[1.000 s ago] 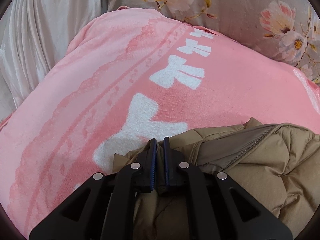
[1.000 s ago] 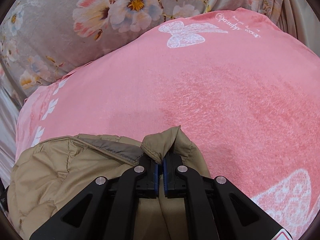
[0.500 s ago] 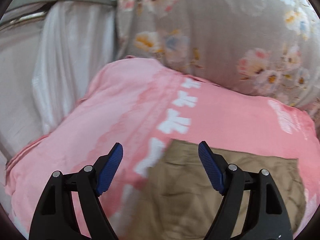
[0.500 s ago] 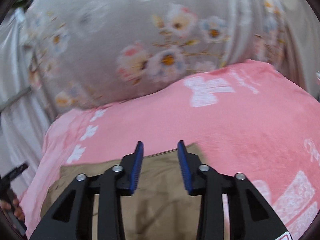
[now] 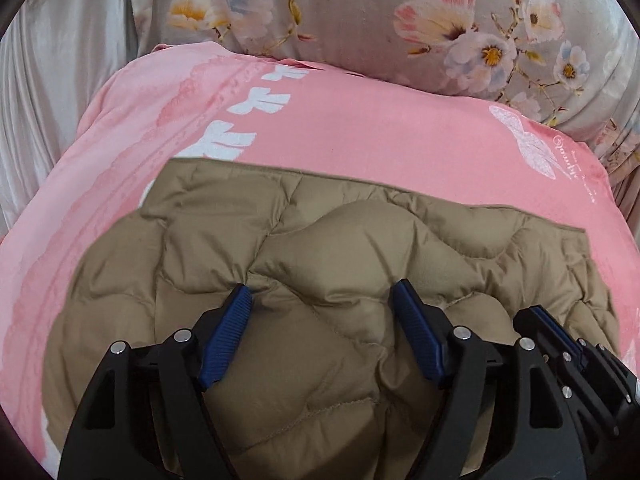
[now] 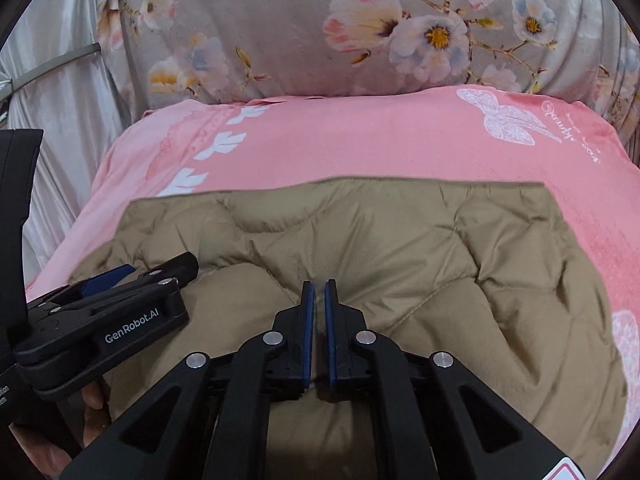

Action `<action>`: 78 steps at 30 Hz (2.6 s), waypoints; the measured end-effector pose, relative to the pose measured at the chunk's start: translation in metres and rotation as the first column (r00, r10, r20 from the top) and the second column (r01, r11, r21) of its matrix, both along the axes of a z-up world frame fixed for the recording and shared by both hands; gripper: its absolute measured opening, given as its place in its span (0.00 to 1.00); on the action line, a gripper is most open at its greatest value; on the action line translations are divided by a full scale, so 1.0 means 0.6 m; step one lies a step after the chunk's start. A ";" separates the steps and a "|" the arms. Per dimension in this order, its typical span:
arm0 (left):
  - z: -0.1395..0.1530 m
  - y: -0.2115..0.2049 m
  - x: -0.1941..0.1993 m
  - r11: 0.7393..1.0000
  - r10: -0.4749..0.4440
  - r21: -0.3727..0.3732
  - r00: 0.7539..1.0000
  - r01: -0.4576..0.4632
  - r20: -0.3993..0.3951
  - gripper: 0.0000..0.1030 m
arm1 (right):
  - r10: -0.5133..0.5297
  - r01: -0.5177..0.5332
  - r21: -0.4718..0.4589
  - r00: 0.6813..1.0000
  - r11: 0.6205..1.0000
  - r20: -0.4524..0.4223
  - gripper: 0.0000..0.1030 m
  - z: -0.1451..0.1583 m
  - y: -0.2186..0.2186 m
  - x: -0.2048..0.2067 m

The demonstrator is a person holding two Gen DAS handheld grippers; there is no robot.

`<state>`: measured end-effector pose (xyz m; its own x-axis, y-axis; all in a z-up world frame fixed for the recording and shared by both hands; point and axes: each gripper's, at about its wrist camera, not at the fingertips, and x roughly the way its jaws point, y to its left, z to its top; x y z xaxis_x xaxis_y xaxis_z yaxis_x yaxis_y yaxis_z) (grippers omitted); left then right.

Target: Fold large clothes

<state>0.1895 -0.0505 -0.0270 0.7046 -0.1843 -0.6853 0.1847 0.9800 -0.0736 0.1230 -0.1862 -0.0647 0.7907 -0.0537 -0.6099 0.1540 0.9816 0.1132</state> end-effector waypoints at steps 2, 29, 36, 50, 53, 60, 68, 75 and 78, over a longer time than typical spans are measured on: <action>-0.004 -0.002 -0.002 1.000 0.001 0.018 1.000 -0.002 0.019 0.72 | -0.009 0.009 -0.012 1.000 1.000 0.001 0.02 -0.011 0.004 0.000; -0.035 -0.029 -0.010 0.989 0.042 0.137 0.997 -0.052 0.072 0.77 | -0.023 0.021 -0.092 0.999 0.996 -0.023 0.04 -0.041 0.015 0.013; -0.035 -0.027 -0.009 0.989 0.042 0.139 0.997 -0.052 0.071 0.77 | -0.021 0.019 -0.089 1.000 0.996 -0.022 0.04 -0.042 0.013 0.012; -0.002 0.043 -0.050 1.000 -0.014 -0.007 1.000 0.014 -0.010 0.84 | 0.024 -0.025 -0.011 0.997 1.000 -0.076 0.13 -0.007 0.001 -0.010; 0.016 0.112 -0.101 0.997 -0.014 -0.075 1.000 0.012 -0.014 0.89 | 0.081 -0.075 0.086 0.995 0.993 -0.060 0.15 0.018 0.015 -0.057; -0.006 0.315 -0.172 0.959 0.194 -0.186 0.975 -0.213 -0.113 0.92 | 0.141 -0.142 -0.009 0.987 0.990 -0.074 0.15 -0.017 0.103 -0.110; -0.077 0.397 -0.172 0.895 0.169 -0.361 0.949 -0.260 -0.265 0.92 | 0.125 -0.123 0.027 0.989 0.992 -0.081 0.15 -0.024 0.105 -0.139; -0.091 0.343 -0.145 0.904 0.118 -0.373 0.959 -0.210 -0.256 0.94 | 0.162 -0.152 0.084 0.977 0.985 -0.136 0.15 -0.037 0.104 -0.159; -0.081 0.319 -0.137 0.907 0.082 -0.384 0.966 -0.174 -0.244 0.76 | 0.168 -0.150 0.123 0.974 0.981 -0.150 0.15 -0.049 0.093 -0.147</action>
